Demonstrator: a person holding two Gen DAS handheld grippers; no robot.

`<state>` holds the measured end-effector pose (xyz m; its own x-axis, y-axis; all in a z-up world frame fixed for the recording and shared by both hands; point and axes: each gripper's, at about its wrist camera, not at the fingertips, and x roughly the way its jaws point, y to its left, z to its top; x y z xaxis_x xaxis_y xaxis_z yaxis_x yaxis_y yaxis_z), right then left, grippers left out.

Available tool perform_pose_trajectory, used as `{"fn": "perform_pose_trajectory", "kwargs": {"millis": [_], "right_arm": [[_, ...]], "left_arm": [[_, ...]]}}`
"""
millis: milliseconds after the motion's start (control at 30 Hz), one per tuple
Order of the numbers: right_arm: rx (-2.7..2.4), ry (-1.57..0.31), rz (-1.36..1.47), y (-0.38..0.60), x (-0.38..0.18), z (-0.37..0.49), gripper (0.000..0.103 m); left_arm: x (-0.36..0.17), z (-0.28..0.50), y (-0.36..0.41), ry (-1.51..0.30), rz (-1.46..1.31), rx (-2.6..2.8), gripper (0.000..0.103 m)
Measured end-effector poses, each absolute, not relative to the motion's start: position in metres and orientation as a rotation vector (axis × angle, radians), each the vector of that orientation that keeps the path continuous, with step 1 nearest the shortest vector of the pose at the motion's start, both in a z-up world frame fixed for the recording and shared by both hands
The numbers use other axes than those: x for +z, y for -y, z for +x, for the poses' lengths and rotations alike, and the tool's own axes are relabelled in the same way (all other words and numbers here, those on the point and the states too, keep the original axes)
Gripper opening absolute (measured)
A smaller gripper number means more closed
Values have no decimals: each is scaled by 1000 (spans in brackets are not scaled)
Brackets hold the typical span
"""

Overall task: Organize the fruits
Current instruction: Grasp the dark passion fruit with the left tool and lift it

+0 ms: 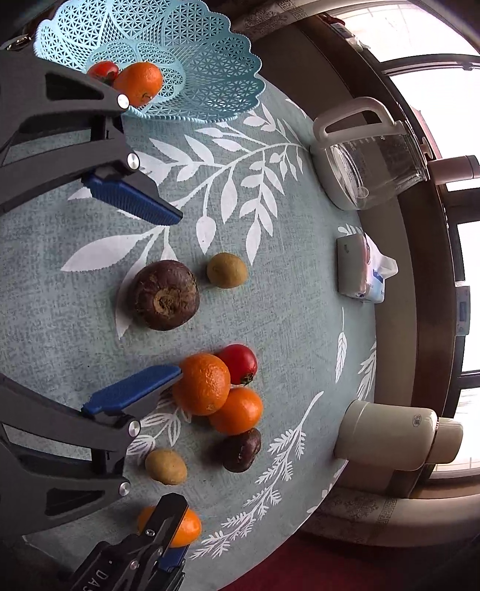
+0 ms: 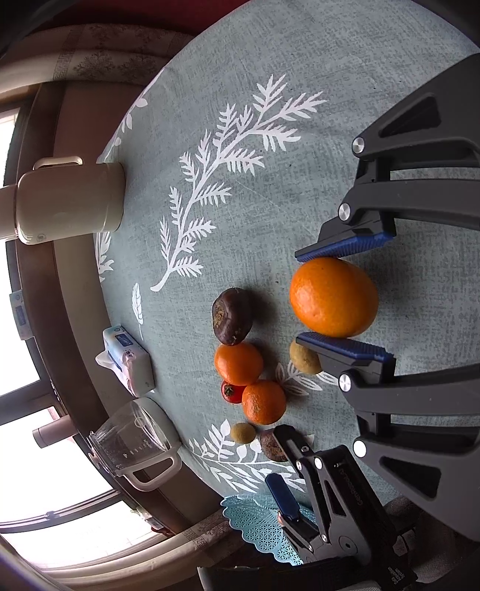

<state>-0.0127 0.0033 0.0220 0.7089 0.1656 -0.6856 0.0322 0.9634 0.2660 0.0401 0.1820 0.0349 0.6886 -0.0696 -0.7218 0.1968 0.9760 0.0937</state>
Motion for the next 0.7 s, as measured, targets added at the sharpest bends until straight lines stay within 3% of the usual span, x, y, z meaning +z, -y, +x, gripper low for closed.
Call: {"fn": "perform_pose_trajectory", "kwargs": {"millis": [133,300,433,700], "right_arm": [[83,-779,268,-4,22,-13,40],[87,-776,262,-7,22,-14,40],[85,-773,260,-7,22,-15,40],[82,-764,276,-4,22,-15,40]], "left_arm": [[24,48,-184,-845,134,-167,59],[22,50,-187,-850,112,-177,54],[23,49,-186,-840,116,-173,42],[27,45,-192,-814,85,-161,42]]}}
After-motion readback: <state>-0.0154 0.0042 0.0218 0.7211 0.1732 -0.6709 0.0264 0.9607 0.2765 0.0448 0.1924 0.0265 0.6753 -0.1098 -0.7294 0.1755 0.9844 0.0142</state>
